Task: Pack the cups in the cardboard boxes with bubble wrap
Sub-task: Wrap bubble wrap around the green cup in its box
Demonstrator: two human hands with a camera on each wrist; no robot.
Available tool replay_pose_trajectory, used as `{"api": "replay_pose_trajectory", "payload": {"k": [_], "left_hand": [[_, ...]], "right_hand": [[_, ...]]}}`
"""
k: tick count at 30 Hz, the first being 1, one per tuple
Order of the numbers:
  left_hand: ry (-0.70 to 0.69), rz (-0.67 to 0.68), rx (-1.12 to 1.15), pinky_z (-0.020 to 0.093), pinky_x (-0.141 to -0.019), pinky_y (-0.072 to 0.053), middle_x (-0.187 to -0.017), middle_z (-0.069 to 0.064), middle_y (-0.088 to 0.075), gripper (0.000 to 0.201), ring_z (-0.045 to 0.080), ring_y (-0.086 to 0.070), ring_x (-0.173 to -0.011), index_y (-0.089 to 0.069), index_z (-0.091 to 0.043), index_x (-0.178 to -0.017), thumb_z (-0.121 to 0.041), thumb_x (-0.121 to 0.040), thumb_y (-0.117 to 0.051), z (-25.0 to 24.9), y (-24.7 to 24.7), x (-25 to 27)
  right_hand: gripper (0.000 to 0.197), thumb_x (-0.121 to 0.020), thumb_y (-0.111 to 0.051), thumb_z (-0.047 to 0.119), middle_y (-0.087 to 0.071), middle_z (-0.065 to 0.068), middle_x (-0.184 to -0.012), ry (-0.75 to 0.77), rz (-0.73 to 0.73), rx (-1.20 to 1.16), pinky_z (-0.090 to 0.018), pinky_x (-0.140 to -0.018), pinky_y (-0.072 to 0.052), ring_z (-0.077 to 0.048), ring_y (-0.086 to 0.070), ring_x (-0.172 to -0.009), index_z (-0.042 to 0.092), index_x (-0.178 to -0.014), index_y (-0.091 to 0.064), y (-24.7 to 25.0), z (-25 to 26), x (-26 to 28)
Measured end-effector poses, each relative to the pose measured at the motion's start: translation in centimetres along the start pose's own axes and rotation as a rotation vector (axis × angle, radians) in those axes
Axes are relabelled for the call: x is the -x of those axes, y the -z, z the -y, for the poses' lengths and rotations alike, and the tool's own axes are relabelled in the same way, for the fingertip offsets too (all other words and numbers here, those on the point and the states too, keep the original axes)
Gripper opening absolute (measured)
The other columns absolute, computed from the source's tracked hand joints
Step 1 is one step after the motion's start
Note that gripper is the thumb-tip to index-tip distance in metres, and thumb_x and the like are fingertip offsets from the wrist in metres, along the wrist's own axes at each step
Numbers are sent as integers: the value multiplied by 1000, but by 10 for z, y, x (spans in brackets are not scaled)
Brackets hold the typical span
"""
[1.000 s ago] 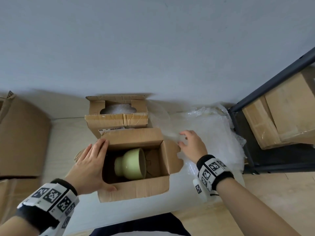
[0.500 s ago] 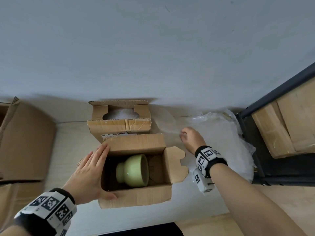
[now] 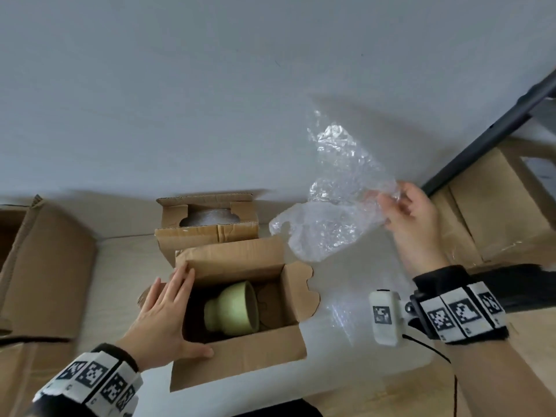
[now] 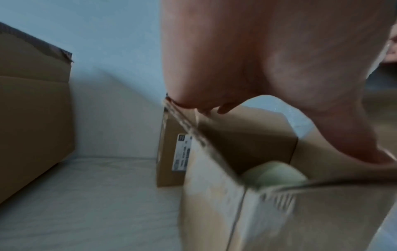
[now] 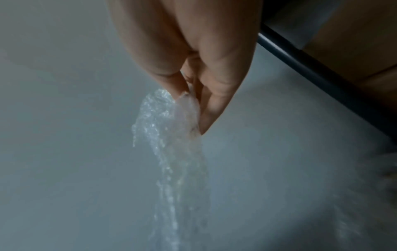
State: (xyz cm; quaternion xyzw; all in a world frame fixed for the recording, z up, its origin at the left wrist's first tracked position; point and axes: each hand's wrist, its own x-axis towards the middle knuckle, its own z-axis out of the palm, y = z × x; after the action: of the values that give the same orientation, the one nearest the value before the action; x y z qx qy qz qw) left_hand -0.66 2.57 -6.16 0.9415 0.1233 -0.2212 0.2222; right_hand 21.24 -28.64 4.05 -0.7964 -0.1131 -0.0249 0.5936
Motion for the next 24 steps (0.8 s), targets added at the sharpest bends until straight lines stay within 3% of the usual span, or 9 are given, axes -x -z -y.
{"api": "replay_pose_trajectory", "payload": {"k": [4,7,10,13,15,18,20,22,24], "left_hand": [[-112,-160,261,43,-118,2,-154,-15,22,116,14,20,-140,17,-37,-145,-83,-57,-45,-30,30,4],[-140,-265,725,39,-119,-12,-156,-19,-5,100,3,-5,-144,-9,-39,-148,-77,-67,-52,-52,63,5],[-230,-299,906,28,-114,-16,-151,-23,-19,103,-8,-17,-136,-14,-35,-149,-70,-65,-60,-73,90,0],[-281,-187,969,31,-108,-32,-138,-16,-50,82,0,-44,-127,-39,-29,-140,-60,-71,-70,-85,107,-2],[-261,-97,1109,34,-96,-47,-115,-7,-69,51,9,-63,-107,-61,-25,-119,-46,-74,-73,-83,110,1],[-165,9,1382,31,-65,-57,-98,7,-73,37,21,-71,-85,-66,-13,-111,-28,-77,-72,-73,109,4],[-94,41,1451,23,-47,-52,-73,7,-73,30,15,-68,-57,-68,-8,-102,-24,-77,-67,-64,110,6],[-38,112,1498,27,-48,-54,-83,11,-74,30,18,-69,-59,-73,-7,-99,-24,-76,-65,-51,111,6],[-37,176,1532,30,-56,-56,-100,12,-72,28,21,-71,-71,-74,-12,-103,-24,-79,-64,-39,109,8]], "right_hand": [[23,-94,-56,12,-72,-4,-108,-13,15,-198,-50,-90,-52,-23,-67,-103,14,-117,-57,1,43,4],[25,-95,-52,5,-71,-7,-107,-26,55,-371,-42,-85,-56,-25,-68,-102,8,-119,-54,-6,67,8],[19,-95,-50,5,-70,-10,-109,-70,126,-478,-38,-72,-56,-28,-66,-105,9,-114,-52,-16,83,10],[18,-96,-49,5,-69,-12,-109,-104,190,-518,-33,-61,-57,-32,-65,-106,11,-112,-52,-26,91,15],[32,-94,-50,5,-69,-11,-108,-108,212,-515,-40,-76,-57,-32,-65,-107,9,-126,-50,-31,91,20],[46,-84,-58,12,-69,-9,-110,-85,272,-448,-51,-91,-44,-29,-65,-107,20,-129,-51,-34,85,28],[38,-86,-59,9,-70,-4,-109,-15,309,-324,-38,-82,-52,-22,-67,-104,26,-120,-57,-36,79,34],[34,-90,-56,1,-72,9,-101,103,323,-131,-24,-67,-56,-7,-68,-88,31,-105,-63,-38,75,39],[48,-89,-53,-11,-69,20,-92,254,352,84,-23,-64,-52,0,-62,-76,34,-101,-65,-41,72,44]]}}
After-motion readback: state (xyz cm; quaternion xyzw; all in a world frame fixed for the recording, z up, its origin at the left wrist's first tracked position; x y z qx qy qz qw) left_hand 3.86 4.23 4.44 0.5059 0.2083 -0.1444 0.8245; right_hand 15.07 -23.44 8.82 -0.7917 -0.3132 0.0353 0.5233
